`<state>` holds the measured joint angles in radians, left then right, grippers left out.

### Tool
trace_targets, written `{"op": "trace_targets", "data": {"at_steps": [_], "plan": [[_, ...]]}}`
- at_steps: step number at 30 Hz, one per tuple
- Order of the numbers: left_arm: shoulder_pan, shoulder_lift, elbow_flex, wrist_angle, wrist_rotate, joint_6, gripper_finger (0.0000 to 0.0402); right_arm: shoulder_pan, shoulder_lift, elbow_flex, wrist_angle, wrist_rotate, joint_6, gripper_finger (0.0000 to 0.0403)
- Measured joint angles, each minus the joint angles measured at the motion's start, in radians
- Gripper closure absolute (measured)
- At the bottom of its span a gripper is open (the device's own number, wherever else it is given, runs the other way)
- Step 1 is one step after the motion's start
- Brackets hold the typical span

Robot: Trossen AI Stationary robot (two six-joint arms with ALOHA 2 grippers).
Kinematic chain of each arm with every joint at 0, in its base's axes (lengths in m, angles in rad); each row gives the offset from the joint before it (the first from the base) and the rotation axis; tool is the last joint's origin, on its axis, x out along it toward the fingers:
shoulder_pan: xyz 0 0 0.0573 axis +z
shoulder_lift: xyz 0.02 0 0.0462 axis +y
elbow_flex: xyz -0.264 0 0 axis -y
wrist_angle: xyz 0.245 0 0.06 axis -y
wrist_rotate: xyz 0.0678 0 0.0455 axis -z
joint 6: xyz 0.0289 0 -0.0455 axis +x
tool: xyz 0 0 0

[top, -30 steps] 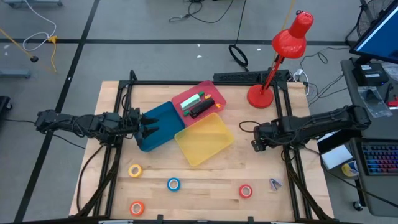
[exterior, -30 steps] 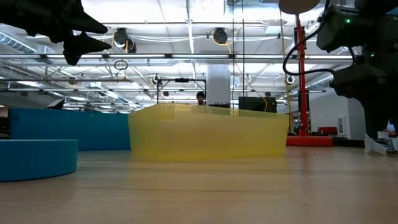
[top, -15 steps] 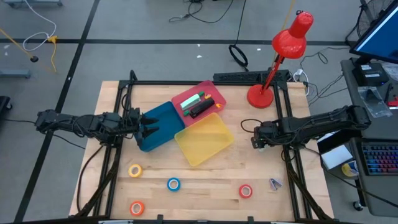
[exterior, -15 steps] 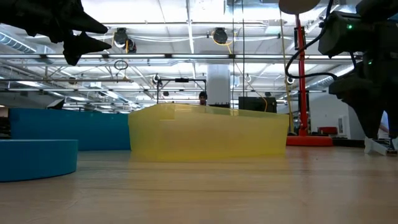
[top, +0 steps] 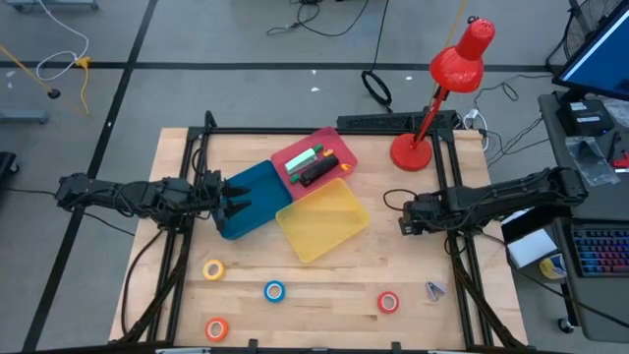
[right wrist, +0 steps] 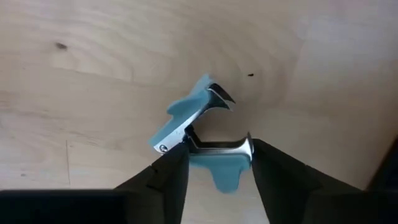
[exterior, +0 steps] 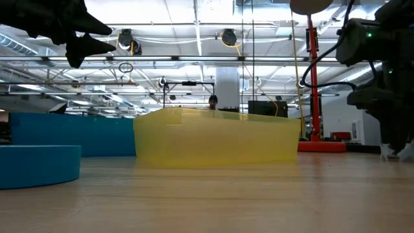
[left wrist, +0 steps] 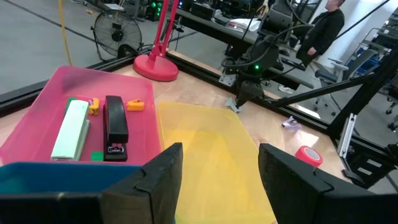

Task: Pick and place Stapler, Stapler remover, tape
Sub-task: Put the blue staple remover into the yellow bin

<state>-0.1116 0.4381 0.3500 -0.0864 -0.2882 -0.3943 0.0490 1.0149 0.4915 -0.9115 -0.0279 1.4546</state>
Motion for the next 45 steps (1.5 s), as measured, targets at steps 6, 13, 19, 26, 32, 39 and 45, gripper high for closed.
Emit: {"op": "trace_targets", "data": {"at_steps": [6,13,19,26,32,39,45], "plan": [[0.0,0.0,0.0,0.0,-0.002,0.0,0.0192,0.0,0.0,-0.001,0.003,0.005,0.0,0.0272],[0.0,0.0,0.0,0.0,-0.002,0.001,0.0192,0.0,0.001,-0.002,0.01,0.009,0.002,0.0295],[0.0,0.0,0.0,0.0,-0.002,0.001,0.0192,0.0,0.001,-0.002,0.017,0.015,-0.001,0.0314],[0.0,0.0,0.0,0.0,-0.002,0.001,0.0192,0.0,-0.003,0.005,0.019,0.032,-0.014,0.0317],[0.0,0.0,0.0,0.0,-0.002,0.001,0.0192,0.001,-0.028,0.042,0.018,0.05,-0.04,0.0351],[0.0,0.0,0.0,0.001,-0.003,0.016,0.0192,0.001,-0.051,0.05,0.019,0.05,-0.068,0.0396],[0.0,0.0,0.0,0.0,-0.002,0.017,0.0192,0.001,-0.051,0.052,0.02,0.051,-0.069,0.0401]]}}
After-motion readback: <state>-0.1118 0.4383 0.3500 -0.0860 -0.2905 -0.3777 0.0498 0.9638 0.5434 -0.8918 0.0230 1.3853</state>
